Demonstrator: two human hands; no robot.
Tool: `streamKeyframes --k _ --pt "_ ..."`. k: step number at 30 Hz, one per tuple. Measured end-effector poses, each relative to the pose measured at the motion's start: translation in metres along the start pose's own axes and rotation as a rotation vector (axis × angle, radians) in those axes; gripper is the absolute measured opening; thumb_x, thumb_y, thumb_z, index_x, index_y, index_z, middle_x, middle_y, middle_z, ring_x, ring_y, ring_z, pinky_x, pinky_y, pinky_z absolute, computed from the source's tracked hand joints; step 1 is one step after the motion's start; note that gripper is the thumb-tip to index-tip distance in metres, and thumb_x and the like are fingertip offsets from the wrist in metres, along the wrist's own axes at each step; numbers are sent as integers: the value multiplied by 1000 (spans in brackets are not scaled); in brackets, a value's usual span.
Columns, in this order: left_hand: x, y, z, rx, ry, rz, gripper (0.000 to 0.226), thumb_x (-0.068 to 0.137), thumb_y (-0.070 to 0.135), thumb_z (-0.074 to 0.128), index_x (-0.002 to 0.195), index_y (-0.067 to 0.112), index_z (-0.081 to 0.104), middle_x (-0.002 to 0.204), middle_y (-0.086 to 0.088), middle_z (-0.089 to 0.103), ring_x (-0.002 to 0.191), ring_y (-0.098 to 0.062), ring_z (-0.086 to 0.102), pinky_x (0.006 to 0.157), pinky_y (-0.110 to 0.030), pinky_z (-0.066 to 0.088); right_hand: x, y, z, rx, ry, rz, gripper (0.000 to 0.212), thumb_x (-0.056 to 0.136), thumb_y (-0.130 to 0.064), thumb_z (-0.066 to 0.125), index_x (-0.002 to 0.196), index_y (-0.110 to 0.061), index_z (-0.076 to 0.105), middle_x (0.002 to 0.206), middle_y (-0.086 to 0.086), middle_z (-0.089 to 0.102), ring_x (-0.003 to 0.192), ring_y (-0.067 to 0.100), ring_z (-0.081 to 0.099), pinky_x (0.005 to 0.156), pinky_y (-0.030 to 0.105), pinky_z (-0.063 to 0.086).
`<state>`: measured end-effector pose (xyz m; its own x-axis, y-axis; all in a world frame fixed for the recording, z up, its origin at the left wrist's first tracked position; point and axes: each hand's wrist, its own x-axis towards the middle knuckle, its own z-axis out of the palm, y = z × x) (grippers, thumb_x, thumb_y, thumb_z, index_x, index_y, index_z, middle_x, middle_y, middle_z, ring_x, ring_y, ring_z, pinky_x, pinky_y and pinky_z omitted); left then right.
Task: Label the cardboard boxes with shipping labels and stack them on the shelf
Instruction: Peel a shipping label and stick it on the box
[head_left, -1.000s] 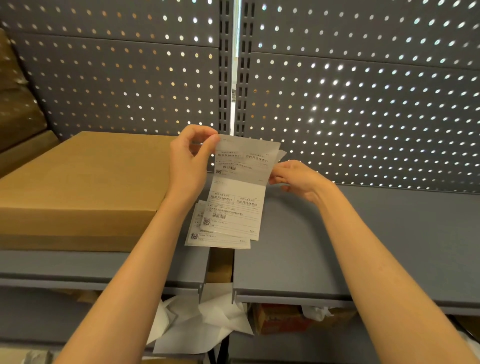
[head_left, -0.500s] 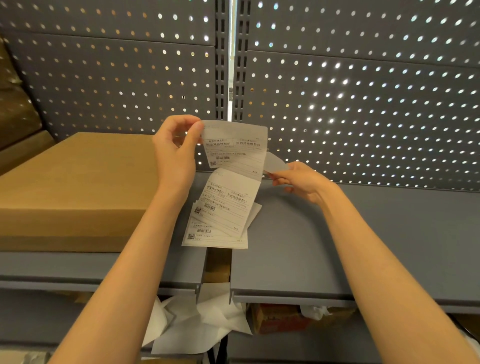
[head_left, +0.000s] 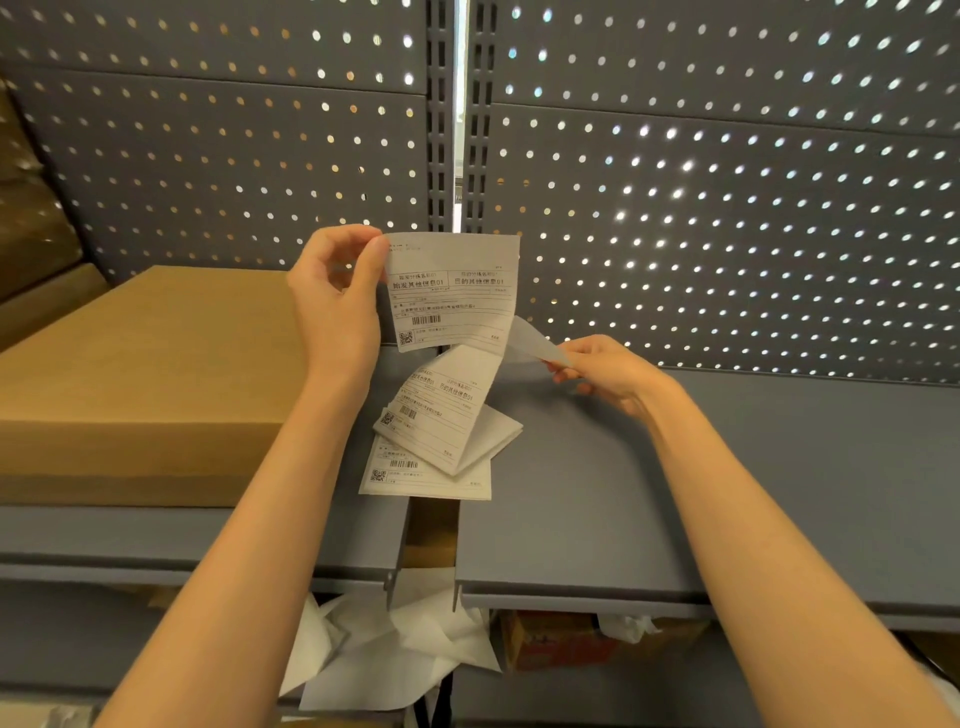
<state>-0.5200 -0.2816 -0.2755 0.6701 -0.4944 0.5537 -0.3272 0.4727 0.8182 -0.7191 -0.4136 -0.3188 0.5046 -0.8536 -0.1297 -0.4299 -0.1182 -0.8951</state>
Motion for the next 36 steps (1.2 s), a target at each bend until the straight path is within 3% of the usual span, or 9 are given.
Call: streamKeyframes --k 4,15,19,23,27,32,34,36 --pt "2 6 0 8 7 34 14 88 16 58 82 28 59 87 6 63 81 -11 58 65 -19 42 1 4 -1 -5 7 0 21 94 -21 54 76 -15 63 78 -5 56 70 8 51 58 21 30" --pt "3 24 -9 42 84 83 13 88 17 57 82 28 59 90 0 64 82 -16 59 68 -26 47 0 5 -2 8 7 6 21 94 -26 56 80 -16 68 65 -6 57 65 9 49 59 23 30" --pt "4 33 -14 52 111 97 11 88 17 56 83 26 58 90 -2 63 81 -15 58 66 -23 45 -5 3 -1 -24 56 -12 13 94 -13 52 88 -11 64 74 -4 58 65 8 50 58 22 34" --pt "-2 41 -16 66 112 90 10 90 16 56 85 24 58 92 -4 62 81 -13 57 64 -18 45 -9 1 -1 -107 130 -109 12 89 -9 54 80 -15 59 72 1 57 62 14 50 58 23 39" --pt "-8 46 -14 69 122 82 9 91 15 56 87 23 57 89 3 61 79 -9 57 62 -14 44 -14 -3 -3 -216 247 -230 6 87 -10 54 90 -13 57 76 3 58 66 13 50 58 22 39" --pt "-14 51 -13 137 117 94 9 90 16 56 87 25 57 91 3 61 82 -7 59 62 -13 45 -19 -15 -5 -47 302 -318 15 92 -27 57 94 -12 60 80 1 61 68 13 54 68 22 43" --pt "-17 53 -14 150 114 97 11 91 16 56 86 26 57 90 5 61 81 -5 59 62 -13 45 -24 -23 -6 0 333 -363 14 93 -26 56 90 -13 59 82 2 62 66 11 55 64 16 43" --pt "-19 56 -15 162 110 96 12 91 16 56 86 26 57 90 6 61 81 -3 59 63 -13 46 -30 -31 -6 43 362 -419 15 94 -25 55 88 -12 61 82 4 61 67 12 53 67 20 43"
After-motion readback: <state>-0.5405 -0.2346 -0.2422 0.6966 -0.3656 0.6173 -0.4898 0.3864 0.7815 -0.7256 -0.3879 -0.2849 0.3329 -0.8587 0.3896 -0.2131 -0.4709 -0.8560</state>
